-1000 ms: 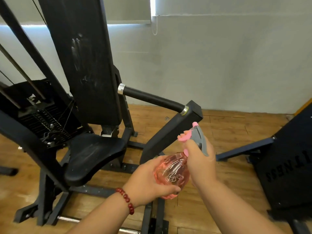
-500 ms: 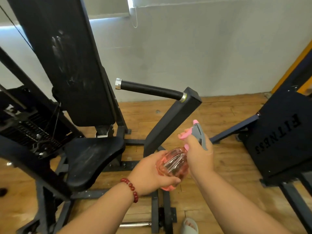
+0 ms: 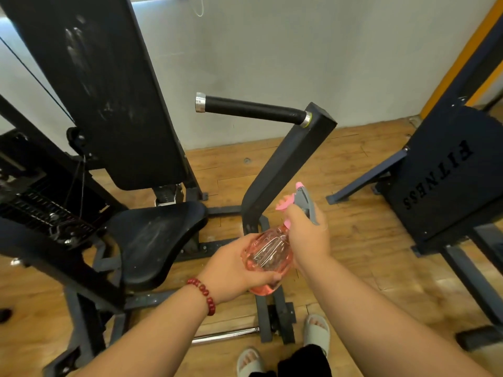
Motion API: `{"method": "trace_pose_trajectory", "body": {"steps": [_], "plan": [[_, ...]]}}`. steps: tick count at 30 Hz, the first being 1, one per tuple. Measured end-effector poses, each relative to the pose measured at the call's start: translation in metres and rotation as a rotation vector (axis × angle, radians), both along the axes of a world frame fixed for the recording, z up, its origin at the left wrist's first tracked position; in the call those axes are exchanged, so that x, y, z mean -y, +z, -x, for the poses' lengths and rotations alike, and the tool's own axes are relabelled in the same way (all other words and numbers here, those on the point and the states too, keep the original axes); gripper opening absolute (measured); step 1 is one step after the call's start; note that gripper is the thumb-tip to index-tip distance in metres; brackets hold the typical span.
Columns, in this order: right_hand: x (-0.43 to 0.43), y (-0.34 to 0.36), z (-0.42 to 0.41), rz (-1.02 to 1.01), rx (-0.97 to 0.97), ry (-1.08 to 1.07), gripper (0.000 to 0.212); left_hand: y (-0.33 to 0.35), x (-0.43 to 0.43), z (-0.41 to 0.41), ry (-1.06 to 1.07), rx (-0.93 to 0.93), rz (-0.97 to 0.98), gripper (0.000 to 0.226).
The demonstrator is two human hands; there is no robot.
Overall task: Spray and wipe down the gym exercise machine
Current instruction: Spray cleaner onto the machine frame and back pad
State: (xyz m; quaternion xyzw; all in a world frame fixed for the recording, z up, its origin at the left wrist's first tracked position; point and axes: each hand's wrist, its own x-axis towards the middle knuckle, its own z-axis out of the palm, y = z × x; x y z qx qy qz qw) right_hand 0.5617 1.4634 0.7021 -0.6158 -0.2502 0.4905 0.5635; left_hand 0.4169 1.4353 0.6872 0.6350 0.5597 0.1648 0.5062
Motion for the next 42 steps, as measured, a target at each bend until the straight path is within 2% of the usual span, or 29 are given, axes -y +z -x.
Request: {"method": "trace_pose_trajectory", "body": {"steps": [4,7,9,12,18,23,25,31,34,36,39,42], "plan": [[0.005,-0.012,0.02,0.016,0.011,-0.039,0.016,-0.01,0.007,0.018,-0.003,-0.004,0.009,0.059],[0.008,-0.024,0.033,0.045,-0.006,-0.067,0.01,-0.02,0.01,0.031,0.003,0.007,0.046,0.068],[0.01,-0.028,0.04,0.071,-0.026,-0.055,0.019,-0.025,0.012,0.038,0.004,-0.006,0.06,0.073],[0.014,-0.035,0.048,0.1,-0.094,-0.024,0.033,-0.03,0.014,0.047,0.004,-0.043,0.075,0.061],[0.019,-0.056,0.061,0.194,-0.077,-0.103,0.029,-0.047,0.023,0.058,-0.024,-0.046,0.144,0.07],[0.03,-0.075,0.066,0.234,-0.059,-0.042,0.03,-0.06,0.039,0.065,0.003,-0.046,0.17,0.072],[0.035,-0.079,0.067,0.212,-0.076,0.012,0.033,-0.065,0.045,0.066,0.025,-0.03,0.199,0.067],[0.051,-0.095,0.068,0.228,-0.024,0.055,0.023,-0.077,0.07,0.062,0.061,-0.006,0.228,0.053],[0.06,-0.101,0.066,0.238,-0.009,0.067,0.039,-0.085,0.082,0.057,0.079,0.003,0.244,0.047],[0.067,-0.106,0.062,0.251,-0.004,0.084,0.039,-0.09,0.091,0.053,0.102,0.012,0.254,0.05],[0.077,-0.112,0.054,0.257,-0.062,0.122,0.029,-0.096,0.104,0.046,0.147,0.018,0.26,0.06],[0.088,-0.125,0.045,0.273,-0.131,0.132,0.034,-0.106,0.116,0.038,0.158,0.012,0.256,0.057]]}}
